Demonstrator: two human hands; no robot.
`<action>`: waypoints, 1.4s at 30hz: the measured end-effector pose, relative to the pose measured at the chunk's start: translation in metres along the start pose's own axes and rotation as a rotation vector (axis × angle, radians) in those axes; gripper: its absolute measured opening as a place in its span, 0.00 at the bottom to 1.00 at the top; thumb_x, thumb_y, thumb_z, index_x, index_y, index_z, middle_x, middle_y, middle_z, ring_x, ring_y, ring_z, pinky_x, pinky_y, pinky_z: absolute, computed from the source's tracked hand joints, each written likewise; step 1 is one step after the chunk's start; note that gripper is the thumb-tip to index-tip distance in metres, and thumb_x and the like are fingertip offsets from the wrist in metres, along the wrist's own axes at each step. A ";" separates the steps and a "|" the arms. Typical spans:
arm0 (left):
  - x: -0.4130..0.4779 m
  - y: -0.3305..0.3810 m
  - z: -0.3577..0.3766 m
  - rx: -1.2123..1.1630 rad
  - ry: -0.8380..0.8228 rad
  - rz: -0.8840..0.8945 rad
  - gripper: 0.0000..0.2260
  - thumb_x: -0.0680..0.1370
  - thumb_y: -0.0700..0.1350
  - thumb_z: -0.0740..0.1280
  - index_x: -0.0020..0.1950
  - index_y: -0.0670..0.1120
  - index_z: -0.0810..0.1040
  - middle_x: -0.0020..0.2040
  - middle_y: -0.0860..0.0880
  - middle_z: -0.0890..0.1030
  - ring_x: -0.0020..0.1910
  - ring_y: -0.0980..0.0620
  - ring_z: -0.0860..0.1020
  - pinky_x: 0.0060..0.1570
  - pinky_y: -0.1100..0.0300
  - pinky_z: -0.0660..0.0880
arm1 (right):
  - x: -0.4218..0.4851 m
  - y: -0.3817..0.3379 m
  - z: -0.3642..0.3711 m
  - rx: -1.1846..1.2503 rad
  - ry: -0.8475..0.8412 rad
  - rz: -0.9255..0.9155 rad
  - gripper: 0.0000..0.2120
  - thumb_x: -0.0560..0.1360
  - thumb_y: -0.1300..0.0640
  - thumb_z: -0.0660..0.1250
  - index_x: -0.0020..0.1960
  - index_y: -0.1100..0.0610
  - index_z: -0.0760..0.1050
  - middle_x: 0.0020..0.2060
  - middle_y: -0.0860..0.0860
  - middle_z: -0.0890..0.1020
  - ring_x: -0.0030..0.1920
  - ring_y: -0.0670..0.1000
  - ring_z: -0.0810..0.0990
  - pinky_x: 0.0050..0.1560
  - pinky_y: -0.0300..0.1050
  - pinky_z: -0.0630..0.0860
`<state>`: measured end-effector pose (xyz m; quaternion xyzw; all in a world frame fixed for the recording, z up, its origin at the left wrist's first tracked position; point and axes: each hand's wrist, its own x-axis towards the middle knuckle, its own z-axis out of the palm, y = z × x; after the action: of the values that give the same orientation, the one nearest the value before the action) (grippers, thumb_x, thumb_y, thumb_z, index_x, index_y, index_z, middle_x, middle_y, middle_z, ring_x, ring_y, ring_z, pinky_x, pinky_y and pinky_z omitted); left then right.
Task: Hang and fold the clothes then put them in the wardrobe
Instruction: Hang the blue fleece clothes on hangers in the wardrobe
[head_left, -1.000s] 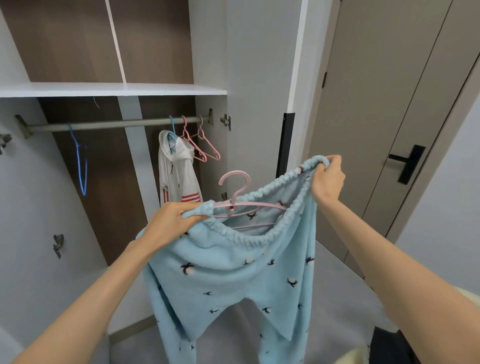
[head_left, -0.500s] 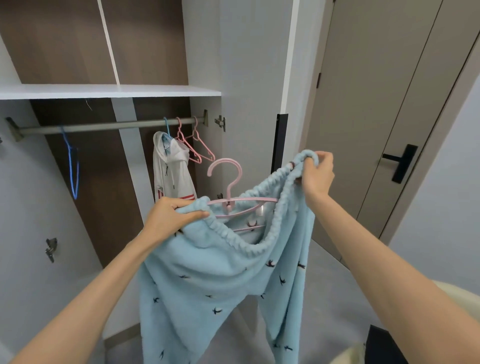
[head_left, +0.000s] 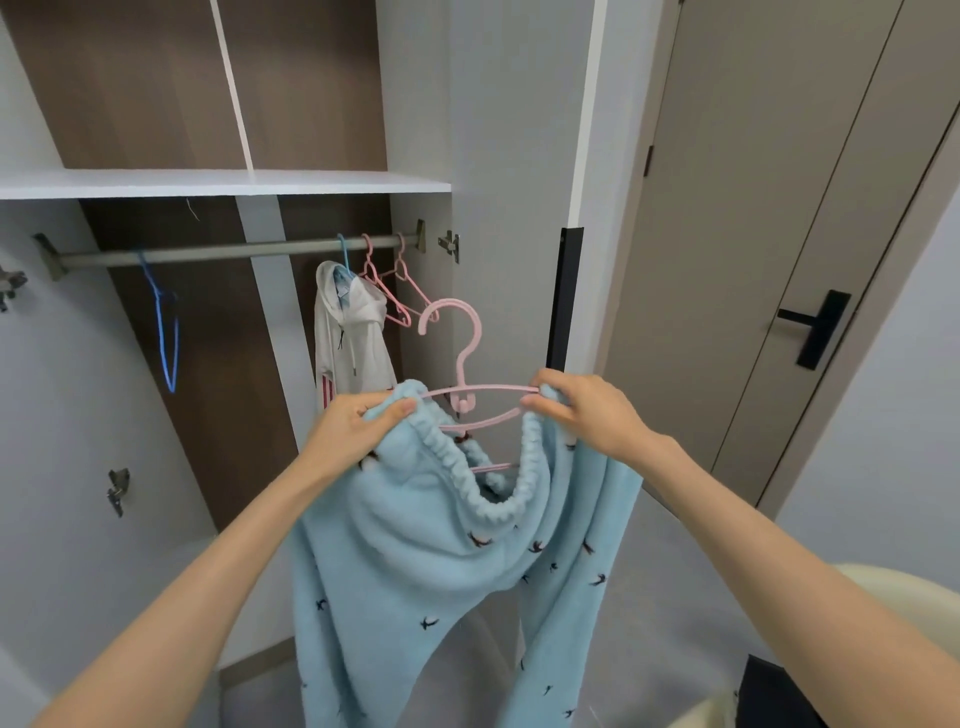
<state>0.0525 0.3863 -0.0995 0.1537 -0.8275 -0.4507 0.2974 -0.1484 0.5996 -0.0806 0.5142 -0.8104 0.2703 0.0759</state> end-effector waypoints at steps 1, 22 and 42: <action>0.000 0.002 0.002 0.030 -0.013 0.014 0.08 0.78 0.50 0.65 0.43 0.54 0.84 0.41 0.52 0.83 0.41 0.57 0.79 0.43 0.63 0.73 | -0.001 0.000 0.002 0.027 0.030 0.027 0.16 0.77 0.38 0.58 0.42 0.50 0.72 0.22 0.47 0.67 0.25 0.46 0.67 0.29 0.43 0.61; 0.018 0.008 0.017 0.192 -0.058 0.035 0.14 0.77 0.52 0.66 0.60 0.50 0.80 0.58 0.50 0.80 0.60 0.51 0.76 0.67 0.47 0.68 | -0.019 0.002 -0.011 0.099 0.217 0.299 0.27 0.73 0.32 0.60 0.36 0.57 0.73 0.24 0.49 0.68 0.26 0.50 0.69 0.33 0.44 0.65; 0.034 0.005 0.017 0.541 0.450 -0.306 0.17 0.80 0.51 0.55 0.59 0.41 0.73 0.53 0.40 0.78 0.48 0.40 0.74 0.43 0.54 0.65 | -0.024 0.009 -0.021 0.222 0.316 0.302 0.26 0.73 0.33 0.61 0.34 0.57 0.75 0.22 0.52 0.70 0.24 0.45 0.65 0.31 0.42 0.63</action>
<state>0.0156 0.3825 -0.0909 0.4433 -0.7981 -0.2101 0.3497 -0.1484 0.6322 -0.0759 0.3437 -0.8214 0.4433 0.1036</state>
